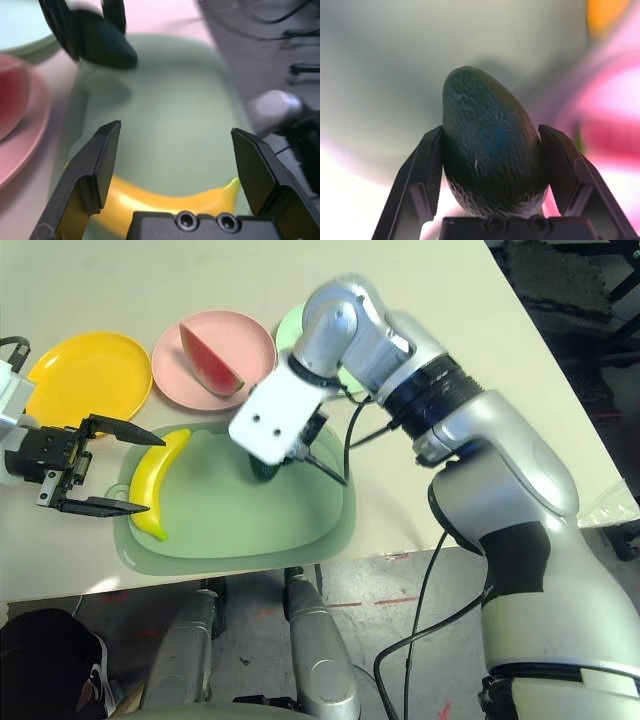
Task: Place the fruits into color-matched plates.
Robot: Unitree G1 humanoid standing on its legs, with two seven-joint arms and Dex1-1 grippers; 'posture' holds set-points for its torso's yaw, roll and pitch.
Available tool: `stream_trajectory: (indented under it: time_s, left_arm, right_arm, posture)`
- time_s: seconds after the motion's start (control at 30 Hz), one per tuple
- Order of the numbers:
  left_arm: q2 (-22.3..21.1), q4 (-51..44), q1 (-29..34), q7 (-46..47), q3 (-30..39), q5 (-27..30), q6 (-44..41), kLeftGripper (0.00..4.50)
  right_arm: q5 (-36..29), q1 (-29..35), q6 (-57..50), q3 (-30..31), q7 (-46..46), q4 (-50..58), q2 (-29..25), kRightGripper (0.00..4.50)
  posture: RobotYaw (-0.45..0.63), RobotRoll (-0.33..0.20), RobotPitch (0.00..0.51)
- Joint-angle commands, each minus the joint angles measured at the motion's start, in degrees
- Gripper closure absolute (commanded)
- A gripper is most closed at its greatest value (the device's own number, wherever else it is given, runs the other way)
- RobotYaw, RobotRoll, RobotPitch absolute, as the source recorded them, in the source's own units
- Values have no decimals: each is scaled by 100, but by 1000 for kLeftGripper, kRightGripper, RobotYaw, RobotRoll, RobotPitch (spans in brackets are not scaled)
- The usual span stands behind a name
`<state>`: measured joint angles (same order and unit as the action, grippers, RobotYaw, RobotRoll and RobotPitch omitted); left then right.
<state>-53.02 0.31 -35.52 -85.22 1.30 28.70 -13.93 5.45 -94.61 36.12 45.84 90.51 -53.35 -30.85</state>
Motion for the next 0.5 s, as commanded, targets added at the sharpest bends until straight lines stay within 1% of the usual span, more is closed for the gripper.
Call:
stream_trajectory:
  time_s: [0.03, 0.17, 0.27, 0.33, 0.5]
  left_arm:
    - [-4, -39, -37, 431, -85, -323, -204, 0]
    - [82, 64, -134, 932, -147, -701, -241, 0]
    - [68, 150, -77, 1087, -178, -944, -142, 0]
    - [58, 156, -76, 1090, -170, -986, -124, 0]
    - [5, 136, -34, 1044, -148, -1035, -86, 0]
  right_arm:
    - [793, -390, 133, -158, -534, -950, 87, 1310]
    - [1576, -655, -120, -149, -1201, -1723, 102, 1310]
    - [2178, -683, -457, -95, -2055, -2126, 107, 1310]
    - [2404, -619, -633, -138, -2342, -2259, 136, 1310]
    - [2752, -445, -833, -279, -2723, -2402, 209, 1310]
  posture:
    - [-96, 0, 402]
    - [-97, 0, 397]
    - [-93, 0, 392]
    - [-87, 0, 392]
    - [-80, 0, 395]
